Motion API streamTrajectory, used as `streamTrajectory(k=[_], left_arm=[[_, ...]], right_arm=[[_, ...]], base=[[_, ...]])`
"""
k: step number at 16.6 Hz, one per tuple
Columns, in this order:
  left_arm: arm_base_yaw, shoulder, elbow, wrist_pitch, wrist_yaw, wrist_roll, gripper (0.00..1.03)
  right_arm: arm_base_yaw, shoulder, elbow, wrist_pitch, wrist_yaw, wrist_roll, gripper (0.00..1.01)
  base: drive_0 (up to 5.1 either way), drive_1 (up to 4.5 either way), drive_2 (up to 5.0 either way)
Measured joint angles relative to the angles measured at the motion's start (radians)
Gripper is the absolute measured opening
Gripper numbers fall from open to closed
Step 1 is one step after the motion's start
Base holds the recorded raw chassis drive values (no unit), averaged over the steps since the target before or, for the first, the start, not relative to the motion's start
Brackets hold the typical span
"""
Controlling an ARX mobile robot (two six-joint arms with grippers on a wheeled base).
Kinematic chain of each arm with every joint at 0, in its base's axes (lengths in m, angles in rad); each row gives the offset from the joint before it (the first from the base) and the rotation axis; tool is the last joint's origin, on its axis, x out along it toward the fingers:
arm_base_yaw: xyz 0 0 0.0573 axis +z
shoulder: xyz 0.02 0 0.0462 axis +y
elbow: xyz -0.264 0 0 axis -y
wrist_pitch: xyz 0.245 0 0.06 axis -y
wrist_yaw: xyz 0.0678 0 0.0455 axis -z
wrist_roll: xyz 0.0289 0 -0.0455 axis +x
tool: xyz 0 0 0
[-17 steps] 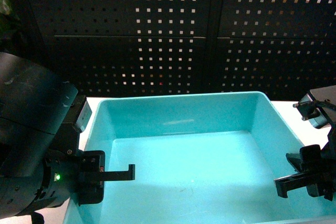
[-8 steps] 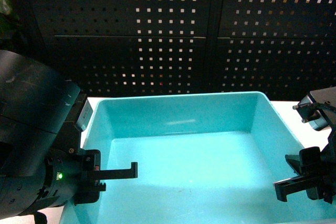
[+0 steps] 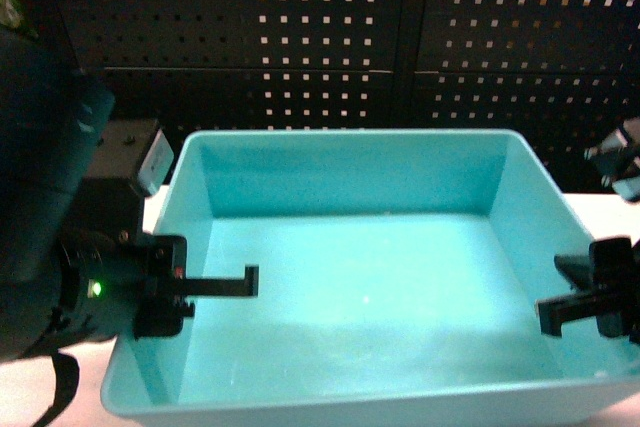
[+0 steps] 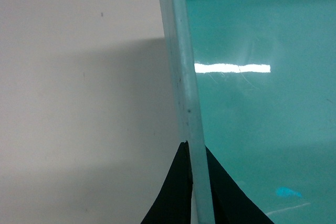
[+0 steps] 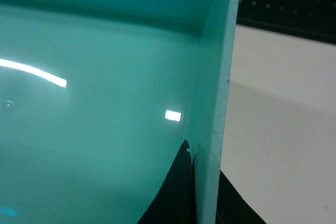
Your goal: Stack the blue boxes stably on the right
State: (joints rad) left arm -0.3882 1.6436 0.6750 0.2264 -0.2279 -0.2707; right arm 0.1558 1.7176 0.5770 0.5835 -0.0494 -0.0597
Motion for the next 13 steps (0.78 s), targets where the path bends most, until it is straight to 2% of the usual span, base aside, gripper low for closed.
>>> streamTrajectory(k=[3,6,7,12,13], left_arm=[[0.019,-0.061,0.067,-0.036,0.024,0.034,0.02],[0.029,-0.124,0.125,-0.071,0.036,0.050,0.02],[0.028,-0.159,0.153,-0.065,0.035,0.070,0.02],[0.015,-0.179,0.136,-0.030,0.021,0.080,0.02],[0.014,-0.179,0.129,0.008,0.021,0.100,0.02]], right_arm=[[-0.010,-0.071,0.065,-0.052,-0.003,0.007,0.02],[-0.012,-0.148,0.126,-0.095,-0.003,0.008,0.02],[-0.012,-0.192,0.163,-0.113,0.000,0.007,0.02],[-0.012,-0.222,0.163,-0.107,0.002,0.008,0.02],[-0.012,-0.231,0.163,-0.106,0.008,0.011,0.02]], base=[[0.0,0.00,0.0],[0.0,0.00,0.0],[0.0,0.00,0.0],[0.0,0.00,0.0],[0.0,0.00,0.0]])
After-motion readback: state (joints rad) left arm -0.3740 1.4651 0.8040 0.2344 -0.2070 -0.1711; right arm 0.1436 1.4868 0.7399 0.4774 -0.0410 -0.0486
